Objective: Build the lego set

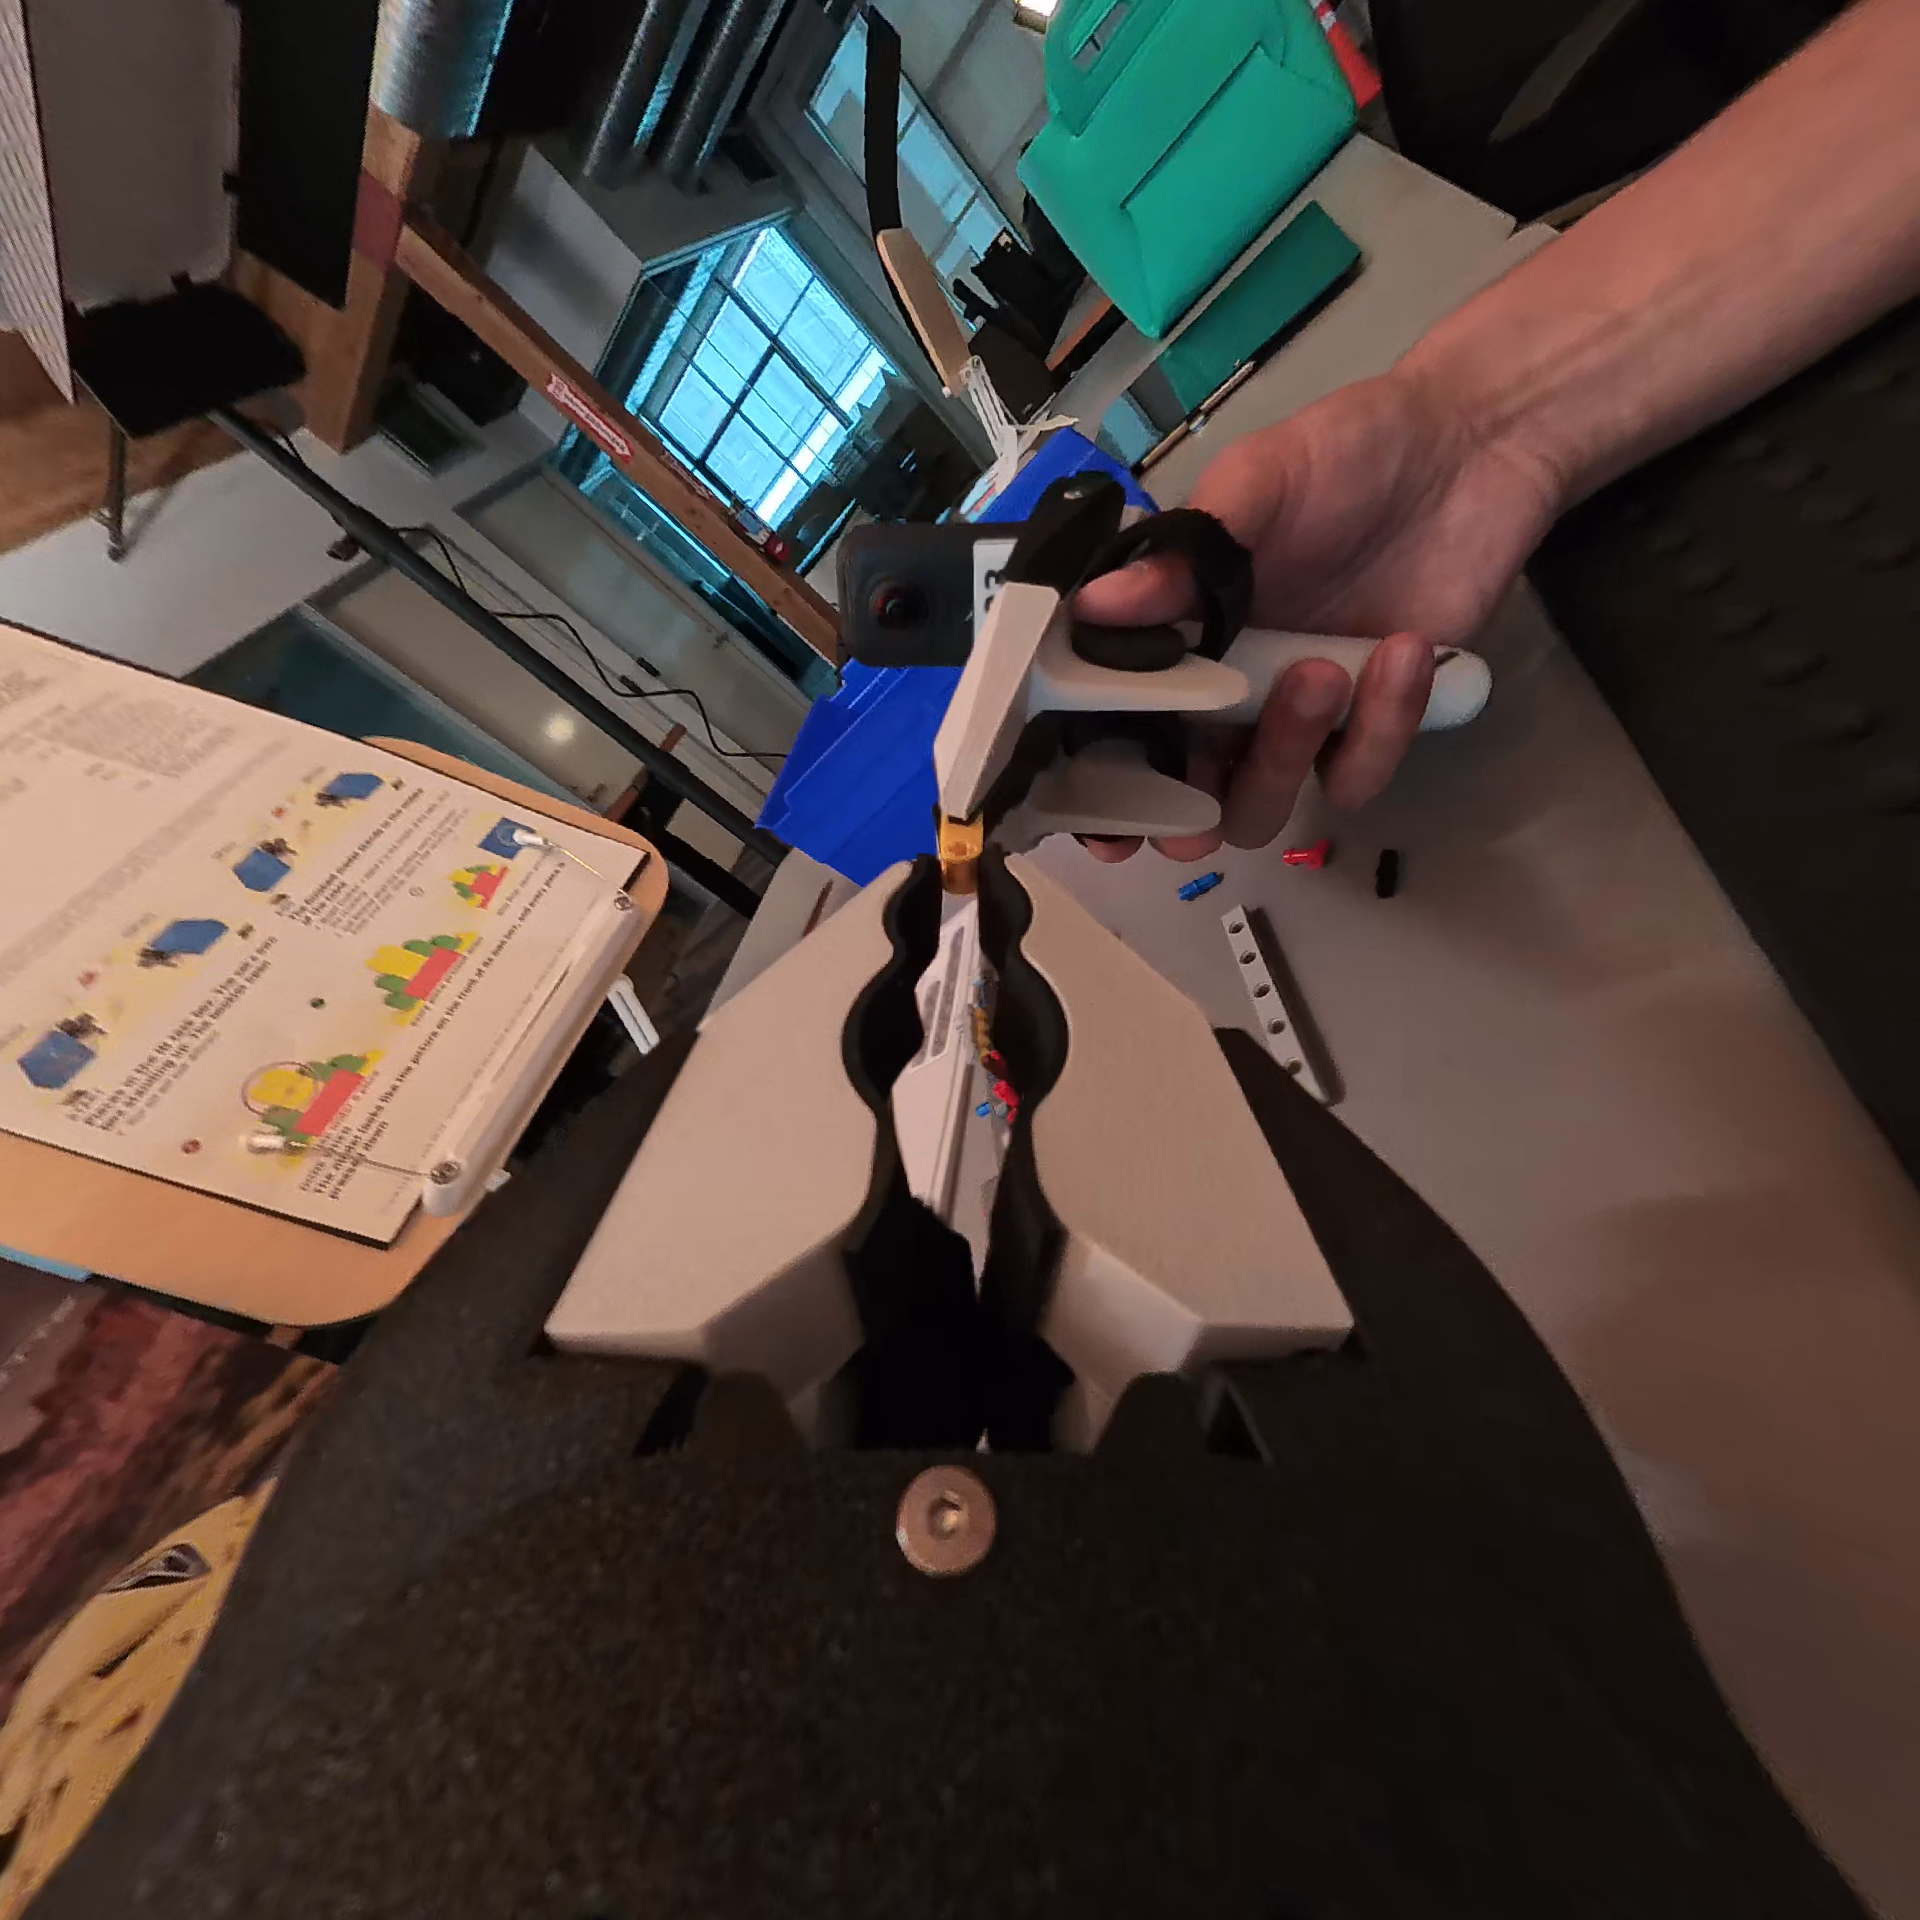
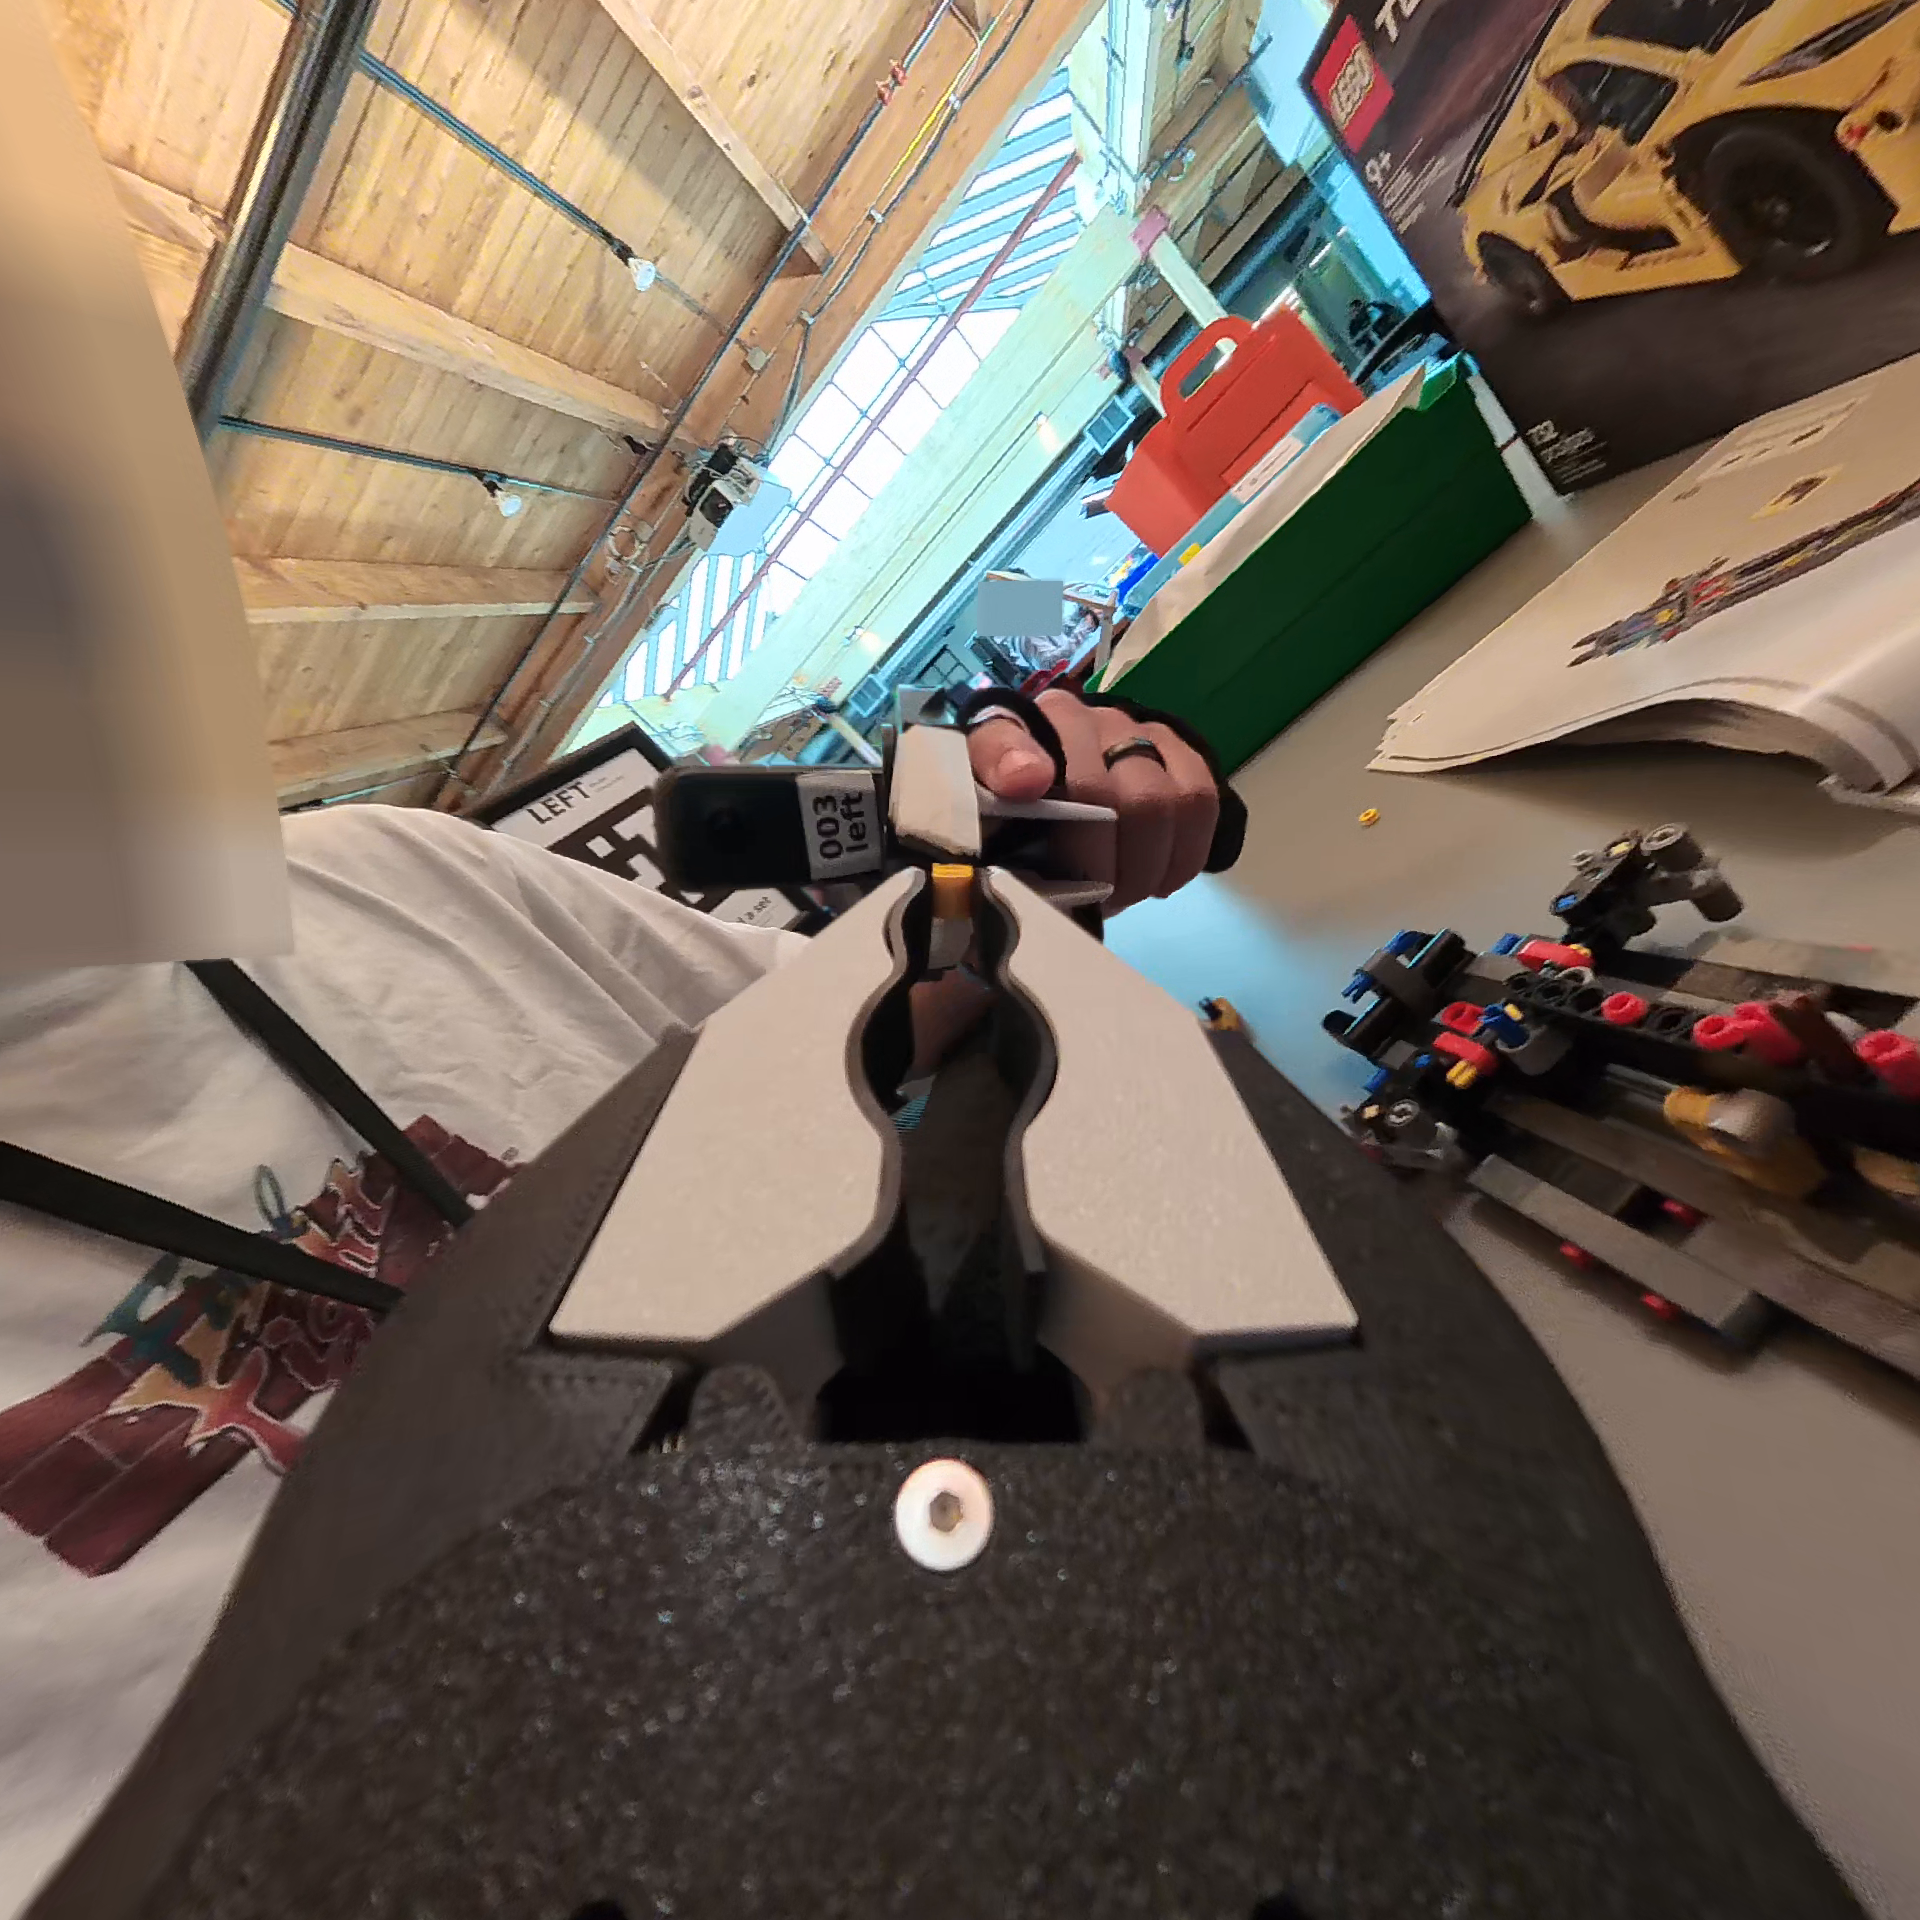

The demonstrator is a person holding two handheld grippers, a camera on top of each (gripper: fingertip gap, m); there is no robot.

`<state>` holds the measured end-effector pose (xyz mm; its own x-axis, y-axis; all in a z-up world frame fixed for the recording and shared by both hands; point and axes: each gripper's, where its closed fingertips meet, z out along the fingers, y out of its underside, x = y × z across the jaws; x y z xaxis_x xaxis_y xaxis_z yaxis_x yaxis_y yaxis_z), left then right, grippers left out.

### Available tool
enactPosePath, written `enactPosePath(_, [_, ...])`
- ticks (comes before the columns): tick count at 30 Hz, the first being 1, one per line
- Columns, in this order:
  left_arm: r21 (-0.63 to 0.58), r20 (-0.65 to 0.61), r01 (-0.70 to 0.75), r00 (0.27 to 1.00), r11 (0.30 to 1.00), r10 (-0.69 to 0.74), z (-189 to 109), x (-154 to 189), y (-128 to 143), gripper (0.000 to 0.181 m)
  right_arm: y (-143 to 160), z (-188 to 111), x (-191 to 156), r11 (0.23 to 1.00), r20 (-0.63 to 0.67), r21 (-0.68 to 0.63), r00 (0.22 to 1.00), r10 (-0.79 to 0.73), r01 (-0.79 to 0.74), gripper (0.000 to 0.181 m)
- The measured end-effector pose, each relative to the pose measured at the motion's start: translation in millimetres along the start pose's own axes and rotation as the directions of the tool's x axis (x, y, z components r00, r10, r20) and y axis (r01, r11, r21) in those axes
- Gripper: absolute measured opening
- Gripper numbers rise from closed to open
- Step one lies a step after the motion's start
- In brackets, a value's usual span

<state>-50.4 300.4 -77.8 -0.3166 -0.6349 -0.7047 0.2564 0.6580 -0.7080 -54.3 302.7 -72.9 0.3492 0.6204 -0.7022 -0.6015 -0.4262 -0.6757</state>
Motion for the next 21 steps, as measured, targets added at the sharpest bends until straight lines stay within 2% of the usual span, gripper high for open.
enactPosePath(5, [-0.016,0.031,-0.107,0.994,0.994,0.108,0.3,1.6,-1.5,0.004,1.7,-1.2,-0.5,0.993,0.037,-0.017,0.993,0.114,-0.114,0.005])
enactPosePath(8, [-0.025,0.017,-0.102,0.995,0.995,0.102,0.4,3.8,-1.6,0.004,3.9,-2.2,-0.4,0.983,0.053,-0.038,0.982,0.181,-0.179,0.006])
enactPosePath(11, [-0.028,0.004,-0.015,1.0,1.0,0.015,-2.0,1.1,-1.4,0.004,-6.0,-14.3,0.0,0.996,0.011,-0.02,0.996,0.088,-0.087,0.009])
enactPosePath(13, [-0.037,-0.018,0.069,0.997,0.997,-0.07,-3.3,-0.7,1.9,0.004,-15.1,-40.2,4.7,0.998,-0.128,-0.045,0.991,-0.041,0.035,0.017])
enactPosePath(15, [-0.076,-0.051,0.138,0.989,0.987,-0.142,-3.5,1.0,10.5,0.004,-14.4,-75.2,12.9,0.971,-0.342,-0.182,0.915,-0.213,0.158,0.019])
enactPosePath(17, [-0.115,-0.082,0.201,0.974,0.973,-0.211,-1.9,4.4,18.6,0.004,-4.9,-112.7,20.6,0.904,-0.517,-0.365,0.759,-0.396,0.224,0.019])
enactPosePath(19, [-0.156,-0.097,0.249,0.959,0.956,-0.266,0.5,7.4,27.0,0.004,13.8,-139.3,25.6,0.847,-0.589,-0.491,0.638,-0.495,0.204,0.022])
enactPosePath(21, [-0.207,-0.087,0.27,0.952,0.94,-0.293,2.2,7.8,38.9,0.004,32.4,-152.3,30.5,0.832,-0.638,-0.537,0.579,-0.507,0.137,0.022])
